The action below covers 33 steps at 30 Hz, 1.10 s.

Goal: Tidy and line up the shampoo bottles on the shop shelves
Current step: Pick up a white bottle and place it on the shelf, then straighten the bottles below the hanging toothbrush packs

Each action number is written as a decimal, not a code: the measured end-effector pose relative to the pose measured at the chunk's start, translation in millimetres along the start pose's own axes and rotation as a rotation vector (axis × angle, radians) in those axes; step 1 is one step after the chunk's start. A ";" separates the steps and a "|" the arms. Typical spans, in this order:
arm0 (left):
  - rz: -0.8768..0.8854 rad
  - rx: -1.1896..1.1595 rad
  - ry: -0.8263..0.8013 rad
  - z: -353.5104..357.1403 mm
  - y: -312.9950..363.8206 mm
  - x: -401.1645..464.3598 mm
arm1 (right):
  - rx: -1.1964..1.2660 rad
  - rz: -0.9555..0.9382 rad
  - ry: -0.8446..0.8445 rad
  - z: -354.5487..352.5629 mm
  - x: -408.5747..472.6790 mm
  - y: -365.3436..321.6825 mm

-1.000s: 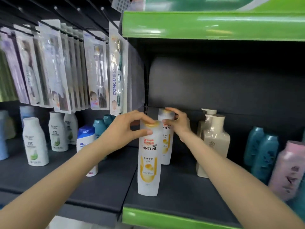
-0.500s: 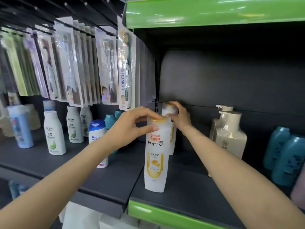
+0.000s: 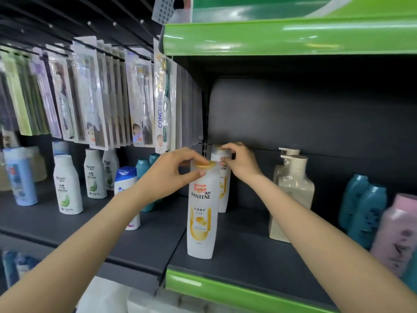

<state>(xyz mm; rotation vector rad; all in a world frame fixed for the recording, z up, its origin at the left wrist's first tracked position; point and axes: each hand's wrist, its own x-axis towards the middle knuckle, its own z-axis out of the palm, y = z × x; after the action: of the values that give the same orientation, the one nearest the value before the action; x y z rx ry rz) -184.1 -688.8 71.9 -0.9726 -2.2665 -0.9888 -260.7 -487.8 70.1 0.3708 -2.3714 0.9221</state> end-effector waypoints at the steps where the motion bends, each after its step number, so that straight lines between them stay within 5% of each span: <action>1: -0.003 0.019 0.008 -0.7 2.6 -0.1 | 0.019 -0.011 -0.007 -3.6 -3.2 -6.5; 11: -0.229 0.032 0.430 -13.1 9.8 -24.0 | 0.132 -0.216 -0.082 -29.5 -36.3 -87.2; 18: -0.373 0.130 0.498 -50.9 -25.6 -68.2 | 0.098 -0.264 -0.162 2.7 -51.6 -139.2; 25: -0.432 0.181 0.371 -97.4 -90.8 -99.0 | 0.072 -0.098 -0.209 87.3 -60.6 -165.7; 33: -0.383 0.065 0.032 -124.6 -153.8 -103.4 | -0.020 0.109 -0.115 156.8 -55.3 -172.7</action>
<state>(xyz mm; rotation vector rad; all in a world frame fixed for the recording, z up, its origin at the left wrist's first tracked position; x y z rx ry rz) -218.4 -902.3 16.2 -0.4984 -2.4941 -1.0641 -203.7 -717.8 34.2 0.2957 -2.5254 0.9487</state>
